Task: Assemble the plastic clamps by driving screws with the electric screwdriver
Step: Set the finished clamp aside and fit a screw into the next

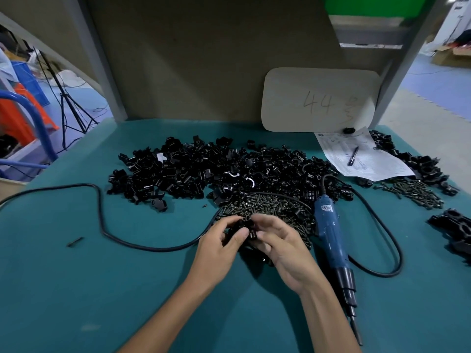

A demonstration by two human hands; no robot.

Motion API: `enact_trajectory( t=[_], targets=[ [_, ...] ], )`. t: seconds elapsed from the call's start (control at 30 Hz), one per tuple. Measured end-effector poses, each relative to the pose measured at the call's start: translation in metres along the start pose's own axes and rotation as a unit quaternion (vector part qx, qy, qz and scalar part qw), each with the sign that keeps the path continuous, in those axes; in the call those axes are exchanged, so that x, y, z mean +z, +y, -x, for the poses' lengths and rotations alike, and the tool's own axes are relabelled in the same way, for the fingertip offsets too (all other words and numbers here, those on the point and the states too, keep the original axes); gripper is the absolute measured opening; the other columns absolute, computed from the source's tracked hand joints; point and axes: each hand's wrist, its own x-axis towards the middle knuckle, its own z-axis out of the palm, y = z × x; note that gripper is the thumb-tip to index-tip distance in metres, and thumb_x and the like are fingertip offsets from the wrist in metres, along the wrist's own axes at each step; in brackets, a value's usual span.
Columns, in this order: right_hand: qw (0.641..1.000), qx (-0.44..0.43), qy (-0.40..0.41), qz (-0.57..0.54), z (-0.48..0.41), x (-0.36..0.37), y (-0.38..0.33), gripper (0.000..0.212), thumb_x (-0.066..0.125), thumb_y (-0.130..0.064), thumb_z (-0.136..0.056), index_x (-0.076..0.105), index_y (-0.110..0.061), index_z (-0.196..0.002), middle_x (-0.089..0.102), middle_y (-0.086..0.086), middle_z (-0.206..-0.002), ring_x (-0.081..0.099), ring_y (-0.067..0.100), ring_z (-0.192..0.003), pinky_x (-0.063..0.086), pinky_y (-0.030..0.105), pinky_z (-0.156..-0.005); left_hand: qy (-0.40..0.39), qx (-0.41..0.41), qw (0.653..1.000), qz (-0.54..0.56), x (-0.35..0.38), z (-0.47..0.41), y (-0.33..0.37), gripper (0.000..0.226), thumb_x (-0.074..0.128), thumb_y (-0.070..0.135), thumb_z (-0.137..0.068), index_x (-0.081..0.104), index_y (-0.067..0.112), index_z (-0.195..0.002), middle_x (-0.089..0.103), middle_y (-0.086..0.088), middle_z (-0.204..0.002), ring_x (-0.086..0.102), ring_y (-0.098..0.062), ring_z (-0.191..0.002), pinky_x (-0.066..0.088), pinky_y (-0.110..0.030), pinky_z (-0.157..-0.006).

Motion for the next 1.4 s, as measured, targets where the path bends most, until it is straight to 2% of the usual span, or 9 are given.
enact_trajectory(
  t=[0.07, 0.2, 0.37, 0.53, 0.77, 0.93, 1.1, 1.27, 1.4],
  targets=[
    [0.999, -0.003, -0.014, 0.034, 0.002, 0.001, 0.001, 0.038, 0.060, 0.008, -0.096, 0.079, -0.022, -0.110, 0.077, 0.004, -0.109, 0.072, 0.014, -0.101, 0.055, 0.023, -0.087, 0.000, -0.015, 1.000, 0.012, 0.000, -0.001, -0.003, 0.035, 0.061, 0.052, -0.095, 0.062, 0.035, -0.126, 0.072, 0.011, -0.105, 0.067, -0.009, -0.094, 0.058, -0.042, -0.084],
    [0.996, -0.043, -0.037, 0.075, 0.003, 0.007, 0.004, 0.025, 0.072, -0.007, -0.094, 0.076, -0.021, -0.114, 0.077, 0.006, -0.112, 0.073, 0.018, -0.104, 0.056, 0.023, -0.085, 0.010, -0.006, 1.000, 0.018, -0.001, -0.001, -0.002, 0.037, 0.060, 0.060, -0.090, 0.063, 0.039, -0.121, 0.066, 0.026, -0.080, 0.061, 0.004, -0.072, 0.046, -0.016, -0.068],
    [0.994, -0.076, 0.054, 0.051, -0.001, 0.006, 0.001, 0.017, 0.070, -0.015, -0.094, 0.078, -0.027, -0.103, 0.077, -0.003, -0.096, 0.071, 0.011, -0.088, 0.056, 0.021, -0.079, 0.014, -0.006, 0.999, 0.037, 0.000, -0.002, -0.003, 0.042, 0.057, 0.067, -0.090, 0.059, 0.046, -0.126, 0.069, 0.017, -0.114, 0.067, -0.006, -0.104, 0.056, -0.038, -0.087],
    [0.981, -0.085, 0.133, 0.109, -0.003, 0.000, 0.007, 0.012, 0.071, -0.020, -0.095, 0.078, -0.024, -0.103, 0.078, -0.003, -0.103, 0.075, 0.018, -0.089, 0.060, 0.032, -0.082, 0.025, 0.007, 0.999, 0.024, -0.001, 0.001, 0.001, 0.035, 0.049, 0.069, -0.094, 0.047, 0.059, -0.128, 0.066, 0.022, -0.107, 0.070, -0.005, -0.093, 0.059, -0.027, -0.075],
    [0.991, -0.046, 0.072, 0.105, -0.003, 0.004, 0.008, 0.017, 0.073, -0.014, -0.094, 0.075, -0.022, -0.110, 0.078, 0.003, -0.101, 0.075, 0.018, -0.092, 0.057, 0.023, -0.077, -0.007, 0.022, 1.000, 0.006, 0.000, 0.000, 0.000, 0.033, 0.063, 0.050, -0.094, 0.058, 0.046, -0.126, 0.069, 0.018, -0.115, 0.066, -0.005, -0.107, 0.055, -0.037, -0.093],
    [0.993, -0.041, 0.049, 0.095, -0.002, 0.005, 0.006, 0.028, 0.066, -0.005, -0.098, 0.073, -0.023, -0.118, 0.077, -0.006, -0.110, 0.072, 0.012, -0.104, 0.055, 0.019, -0.083, -0.005, 0.021, 1.000, 0.004, 0.000, -0.002, -0.002, 0.038, 0.061, 0.058, -0.091, 0.060, 0.044, -0.126, 0.068, 0.022, -0.117, 0.064, -0.001, -0.111, 0.054, -0.036, -0.097],
    [0.990, -0.074, 0.051, 0.113, -0.003, 0.009, 0.006, 0.021, 0.065, -0.014, -0.100, 0.073, -0.021, -0.117, 0.076, -0.006, -0.111, 0.069, 0.008, -0.108, 0.053, 0.018, -0.089, -0.013, 0.029, 0.999, 0.007, 0.000, -0.001, 0.000, 0.039, 0.058, 0.063, -0.092, 0.058, 0.044, -0.127, 0.066, 0.024, -0.121, 0.061, 0.001, -0.117, 0.051, -0.031, -0.098],
    [0.989, -0.076, 0.074, 0.099, -0.004, 0.013, 0.009, 0.016, 0.064, -0.020, -0.100, 0.073, -0.021, -0.114, 0.075, -0.006, -0.111, 0.070, 0.012, -0.109, 0.056, 0.022, -0.089, -0.016, 0.034, 0.999, -0.013, -0.001, 0.000, 0.007, 0.028, 0.059, 0.059, -0.095, 0.054, 0.057, -0.122, 0.065, 0.029, -0.118, 0.062, 0.005, -0.111, 0.048, -0.010, -0.088],
    [0.990, -0.078, 0.066, 0.100, -0.004, 0.013, 0.008, 0.019, 0.061, -0.018, -0.102, 0.074, -0.025, -0.115, 0.076, -0.005, -0.111, 0.070, 0.010, -0.109, 0.055, 0.019, -0.088, -0.014, 0.047, 0.998, -0.033, 0.000, 0.000, 0.006, 0.032, 0.059, 0.058, -0.095, 0.054, 0.055, -0.126, 0.062, 0.030, -0.123, 0.058, 0.006, -0.116, 0.046, -0.013, -0.093]
  ],
)
